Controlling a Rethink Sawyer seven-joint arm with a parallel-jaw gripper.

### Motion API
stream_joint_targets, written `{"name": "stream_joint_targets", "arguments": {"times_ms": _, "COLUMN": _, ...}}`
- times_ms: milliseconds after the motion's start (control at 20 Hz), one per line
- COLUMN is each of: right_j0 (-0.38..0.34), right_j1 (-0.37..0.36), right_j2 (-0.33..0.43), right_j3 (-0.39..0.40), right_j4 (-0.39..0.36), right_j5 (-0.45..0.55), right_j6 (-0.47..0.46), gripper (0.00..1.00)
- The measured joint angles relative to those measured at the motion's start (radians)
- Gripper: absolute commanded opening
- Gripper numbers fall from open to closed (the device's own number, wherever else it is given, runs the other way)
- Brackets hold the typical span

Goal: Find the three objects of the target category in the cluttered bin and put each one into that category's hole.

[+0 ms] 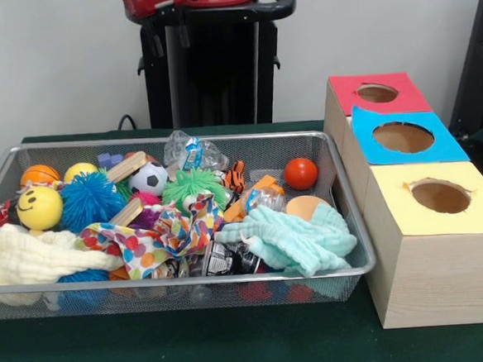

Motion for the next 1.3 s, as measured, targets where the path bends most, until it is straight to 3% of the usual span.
{"name": "stream_joint_targets", "arguments": {"times_ms": 300, "right_j0": 0.101, "right_j1": -0.03, "right_j2": -0.005, "right_j3": 0.0, "right_j4": 0.01, "right_j5": 0.011, "right_j6": 0.0, "gripper": 1.0}}
{"name": "stream_joint_targets", "arguments": {"times_ms": 600, "right_j0": 0.152, "right_j1": -0.053, "right_j2": -0.005, "right_j3": 0.0, "right_j4": 0.091, "right_j5": 0.056, "right_j6": 0.0, "gripper": 1.0}}
{"name": "stream_joint_targets", "arguments": {"times_ms": 1300, "right_j0": 0.191, "right_j1": -0.056, "right_j2": -0.005, "right_j3": 0.0, "right_j4": 0.201, "right_j5": 0.155, "right_j6": 0.0, "gripper": 1.0}}
